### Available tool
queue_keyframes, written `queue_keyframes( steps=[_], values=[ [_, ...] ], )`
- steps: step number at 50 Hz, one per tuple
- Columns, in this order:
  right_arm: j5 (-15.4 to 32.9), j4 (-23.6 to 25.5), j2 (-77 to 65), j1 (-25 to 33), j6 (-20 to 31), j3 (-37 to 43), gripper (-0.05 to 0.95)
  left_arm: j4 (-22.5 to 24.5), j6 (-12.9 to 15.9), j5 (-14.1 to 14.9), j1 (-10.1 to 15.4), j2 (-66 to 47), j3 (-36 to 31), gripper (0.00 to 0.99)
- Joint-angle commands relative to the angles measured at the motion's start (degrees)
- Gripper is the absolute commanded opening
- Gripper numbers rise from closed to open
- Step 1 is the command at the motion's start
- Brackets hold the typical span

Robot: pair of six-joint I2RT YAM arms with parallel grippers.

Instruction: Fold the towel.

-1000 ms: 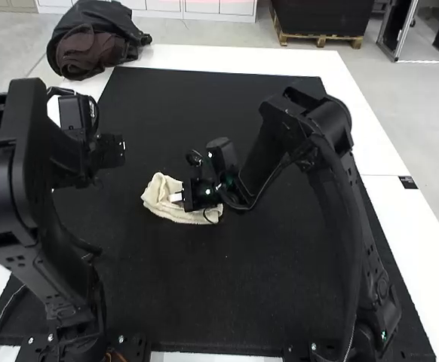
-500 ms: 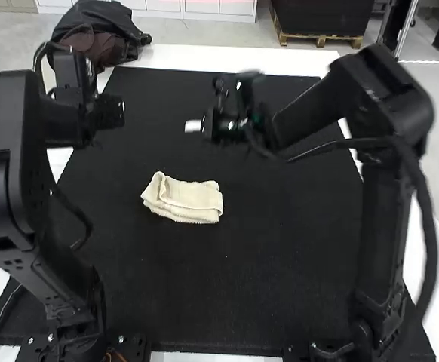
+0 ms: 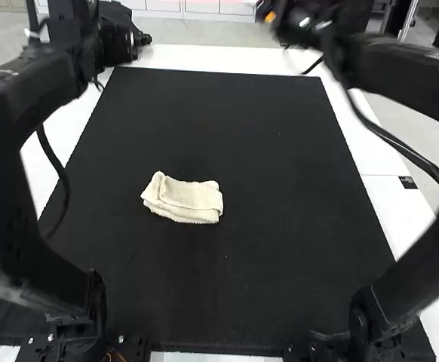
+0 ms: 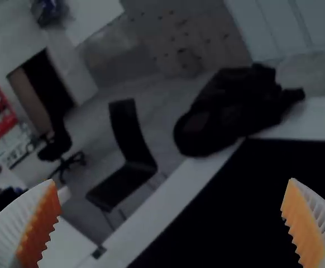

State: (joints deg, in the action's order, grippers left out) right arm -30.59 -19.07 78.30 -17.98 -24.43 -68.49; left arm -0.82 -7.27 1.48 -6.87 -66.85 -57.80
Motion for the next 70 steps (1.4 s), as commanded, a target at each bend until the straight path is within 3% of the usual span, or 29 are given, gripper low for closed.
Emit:
queue_keyframes(
  steps=[1,12,21,29,31,40,44,49,52,57,59,64,70],
  values=[
    [0.71,0.35,-9.84,4.44,0.17,0.46,0.91,-1.11,-0.47,0.11,1.42,4.18,-3.81,0.970],
    [-2.46,1.32,-29.44,12.35,-2.12,6.97,0.91,-2.78,-0.55,0.72,2.66,13.24,-4.16,0.970],
    [-4.30,2.11,-47.72,17.98,-4.23,14.44,0.91,-2.43,-2.14,1.95,3.18,23.61,-0.12,0.970],
    [-3.16,3.60,-63.19,20.17,-3.79,21.47,0.91,0.12,-2.40,-0.68,3.09,35.12,7.88,0.970],
    [-1.84,4.39,-66.70,20.26,-3.79,22.52,0.91,0.20,-2.22,-1.91,3.01,38.64,10.25,0.969],
    [4.92,8.96,-78.65,20.00,-0.27,25.25,0.91,-0.32,0.15,-2.27,2.92,53.23,17.11,0.969],
    [10.90,14.76,-77.86,19.65,2.28,22.96,0.91,-1.20,0.59,-2.71,2.92,59.38,18.69,0.969],
    [21.89,14.68,-78.04,19.47,9.13,22.87,0.91,-0.59,0.68,-4.38,2.83,66.23,21.24,0.969],
    [28.74,14.41,-78.04,19.38,15.90,25.42,0.91,-0.06,0.50,-4.55,2.83,67.11,22.73,0.969],
    [34.98,7.12,-78.04,19.38,19.94,33.33,0.91,-0.41,1.20,-5.78,2.74,67.03,24.75,0.969],
    [36.83,6.68,-78.04,19.38,20.21,36.41,0.91,0.12,1.64,-5.78,2.66,67.03,25.98,0.969],
    [39.64,6.41,-78.04,19.38,22.84,44.49,0.91,4.77,2.08,-5.61,2.74,67.03,31.17,0.969],
    [40.08,1.93,-78.04,19.56,26.45,53.46,0.91,16.73,3.14,-5.43,2.74,67.03,40.66,0.969]
  ],
)
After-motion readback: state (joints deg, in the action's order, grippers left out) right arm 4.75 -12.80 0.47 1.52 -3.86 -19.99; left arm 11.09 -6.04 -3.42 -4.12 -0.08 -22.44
